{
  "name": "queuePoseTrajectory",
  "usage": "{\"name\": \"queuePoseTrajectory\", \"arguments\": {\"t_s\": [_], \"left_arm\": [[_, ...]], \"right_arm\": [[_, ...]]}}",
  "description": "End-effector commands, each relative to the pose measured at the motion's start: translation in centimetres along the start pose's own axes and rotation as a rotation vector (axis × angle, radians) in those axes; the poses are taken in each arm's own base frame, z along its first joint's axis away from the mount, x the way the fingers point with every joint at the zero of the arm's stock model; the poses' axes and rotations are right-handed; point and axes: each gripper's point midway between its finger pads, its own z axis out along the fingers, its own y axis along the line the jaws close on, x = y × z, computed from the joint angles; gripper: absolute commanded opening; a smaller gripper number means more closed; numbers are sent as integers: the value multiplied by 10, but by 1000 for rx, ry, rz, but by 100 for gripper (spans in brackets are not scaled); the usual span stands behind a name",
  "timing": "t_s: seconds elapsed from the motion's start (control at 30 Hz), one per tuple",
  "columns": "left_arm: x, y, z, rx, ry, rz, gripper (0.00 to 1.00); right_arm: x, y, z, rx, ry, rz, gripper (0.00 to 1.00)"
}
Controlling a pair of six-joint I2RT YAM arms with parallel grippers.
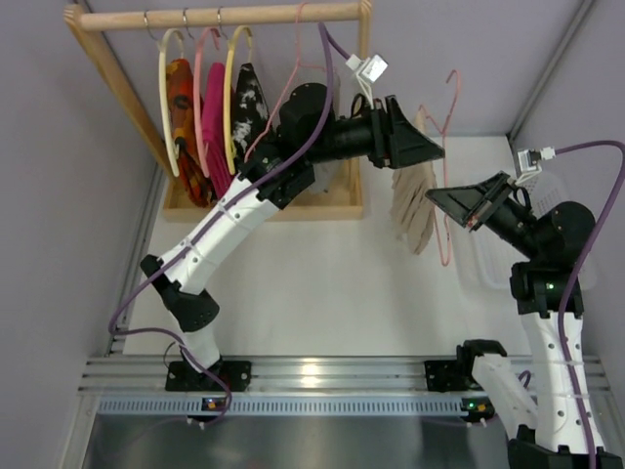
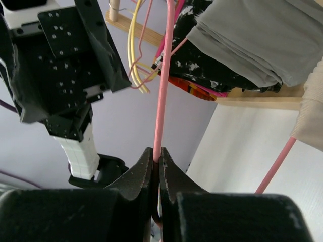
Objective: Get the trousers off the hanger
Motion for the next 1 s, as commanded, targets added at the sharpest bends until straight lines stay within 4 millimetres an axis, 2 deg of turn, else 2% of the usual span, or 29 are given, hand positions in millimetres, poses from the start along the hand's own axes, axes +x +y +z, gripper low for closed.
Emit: {"name": "queuePoseTrajectory", "arguments": {"t_s": [0.0, 0.17, 0.4, 0.47, 0.6, 0.7, 0.83, 0.87, 0.9, 0.97], "left_arm": [[2, 0, 16, 3, -44, -78, 65], [12, 23, 32, -35, -29, -153, 60], [3, 16, 42, 21, -53, -176, 53], [1, 14, 44, 33, -59, -178, 51], [4, 7, 46, 74, -48, -200, 47], [13, 4, 48, 86, -29, -225, 43], [14, 3, 49, 91, -31, -223, 21], [14, 2, 49, 97, -28, -224, 10], [12, -1, 48, 109, -32, -223, 5], [13, -4, 47, 120, -25, -223, 0]], "right_arm": [[-22, 56, -6, -178, -106, -178, 0], [-18, 58, -7, -191, -96, -198, 0], [-13, 49, -5, -189, -88, -206, 0], [-6, 51, -4, -204, -65, -195, 0], [-5, 45, 0, -197, -63, -189, 0], [-5, 42, 4, -200, -58, -189, 0], [-6, 43, 8, -212, -61, -202, 0], [-5, 42, 9, -209, -55, -200, 0], [-4, 41, 10, -207, -53, -207, 0], [-2, 38, 11, -200, -41, -238, 8]]}}
